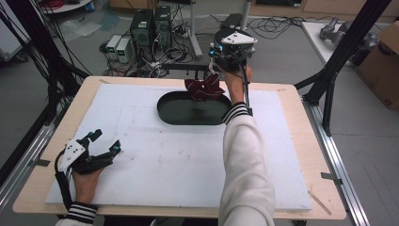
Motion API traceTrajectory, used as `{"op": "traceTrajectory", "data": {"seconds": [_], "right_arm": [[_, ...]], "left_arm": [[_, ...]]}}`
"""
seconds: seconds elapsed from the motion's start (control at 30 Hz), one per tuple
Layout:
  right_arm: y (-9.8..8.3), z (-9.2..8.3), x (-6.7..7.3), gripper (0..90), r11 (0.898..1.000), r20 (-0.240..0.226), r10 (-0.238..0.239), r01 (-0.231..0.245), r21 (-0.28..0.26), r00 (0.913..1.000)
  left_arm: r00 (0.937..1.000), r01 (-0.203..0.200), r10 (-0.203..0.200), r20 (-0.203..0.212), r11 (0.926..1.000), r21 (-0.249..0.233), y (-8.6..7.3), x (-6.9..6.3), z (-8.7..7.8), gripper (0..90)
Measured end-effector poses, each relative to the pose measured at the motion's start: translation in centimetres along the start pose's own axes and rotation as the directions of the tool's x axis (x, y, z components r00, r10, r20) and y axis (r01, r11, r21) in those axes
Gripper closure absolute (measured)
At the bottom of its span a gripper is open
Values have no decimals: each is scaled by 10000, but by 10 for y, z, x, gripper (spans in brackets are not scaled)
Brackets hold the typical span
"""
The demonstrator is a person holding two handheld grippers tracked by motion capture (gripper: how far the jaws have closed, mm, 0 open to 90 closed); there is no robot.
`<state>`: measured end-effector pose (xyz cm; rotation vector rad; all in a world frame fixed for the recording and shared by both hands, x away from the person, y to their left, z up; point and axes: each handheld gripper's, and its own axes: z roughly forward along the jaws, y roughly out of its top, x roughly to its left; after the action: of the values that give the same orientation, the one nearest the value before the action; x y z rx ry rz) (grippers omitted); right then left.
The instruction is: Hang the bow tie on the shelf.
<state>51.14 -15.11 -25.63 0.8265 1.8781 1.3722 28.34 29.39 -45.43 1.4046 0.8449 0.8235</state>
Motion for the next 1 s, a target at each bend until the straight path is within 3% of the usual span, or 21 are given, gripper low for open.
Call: {"op": "traceTrajectory", "data": {"seconds": [0.27,0.6,0.73,0.93,1.0], "right_arm": [[-6,3,-2,821,9982,-114,-94,101,588,9999],[-22,-3,-6,786,9940,197,-155,133,1083,9997],[-26,-6,-7,704,9915,134,17,-34,1302,9999],[-26,-16,-6,601,9899,168,-250,224,1402,9995],[-25,-20,-8,547,9911,125,-78,60,1326,9999]], "left_arm": [[10000,-1,1,1,10000,-1,0,0,0,158],[10000,-20,20,27,10000,-14,0,0,0,158],[10000,-64,64,16,10000,10,0,0,0,158],[10000,-52,52,-26,10000,12,0,0,0,158],[10000,-69,69,-19,10000,21,0,-1,0,158]]}}
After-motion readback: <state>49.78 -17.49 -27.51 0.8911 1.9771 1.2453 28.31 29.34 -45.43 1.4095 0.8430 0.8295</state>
